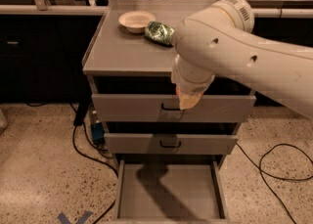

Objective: Pick orange from bottom drawer and place on counter

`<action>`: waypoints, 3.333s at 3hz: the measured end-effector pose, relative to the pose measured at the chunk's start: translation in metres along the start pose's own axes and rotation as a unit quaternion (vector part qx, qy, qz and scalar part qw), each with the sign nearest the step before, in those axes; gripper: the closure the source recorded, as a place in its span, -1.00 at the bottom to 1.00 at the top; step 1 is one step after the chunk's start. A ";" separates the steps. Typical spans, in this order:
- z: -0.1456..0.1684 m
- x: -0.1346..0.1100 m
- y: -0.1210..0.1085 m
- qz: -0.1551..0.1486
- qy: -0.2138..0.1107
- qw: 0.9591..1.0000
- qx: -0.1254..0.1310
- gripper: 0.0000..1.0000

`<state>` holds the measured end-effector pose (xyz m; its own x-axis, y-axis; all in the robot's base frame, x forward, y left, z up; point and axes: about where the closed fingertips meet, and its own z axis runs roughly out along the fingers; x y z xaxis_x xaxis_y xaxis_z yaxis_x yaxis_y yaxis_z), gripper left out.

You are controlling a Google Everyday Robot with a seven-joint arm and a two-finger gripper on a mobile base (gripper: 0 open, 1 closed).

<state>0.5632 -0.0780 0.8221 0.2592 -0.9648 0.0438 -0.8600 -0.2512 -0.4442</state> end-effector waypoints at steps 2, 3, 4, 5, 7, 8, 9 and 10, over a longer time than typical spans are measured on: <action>-0.046 0.038 -0.065 -0.009 0.075 0.997 0.019 1.00; -0.041 0.104 -0.121 0.011 0.117 0.993 0.026 1.00; -0.041 0.104 -0.121 0.011 0.117 0.993 0.026 1.00; -0.032 0.108 -0.126 0.002 0.119 0.993 0.022 1.00; 0.021 0.151 -0.166 -0.018 0.159 0.987 0.013 1.00; 0.053 0.178 -0.169 -0.009 0.163 0.987 -0.015 1.00; 0.070 0.194 -0.148 0.020 0.153 0.987 -0.051 1.00; 0.071 0.193 -0.147 0.021 0.150 0.987 -0.055 0.94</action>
Offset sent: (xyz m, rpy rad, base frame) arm 0.0796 -0.0446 0.1076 -0.2036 -0.1254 -0.0843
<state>0.7707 -0.2221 0.8325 0.0943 -0.9497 0.2985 -0.9137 -0.2016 -0.3529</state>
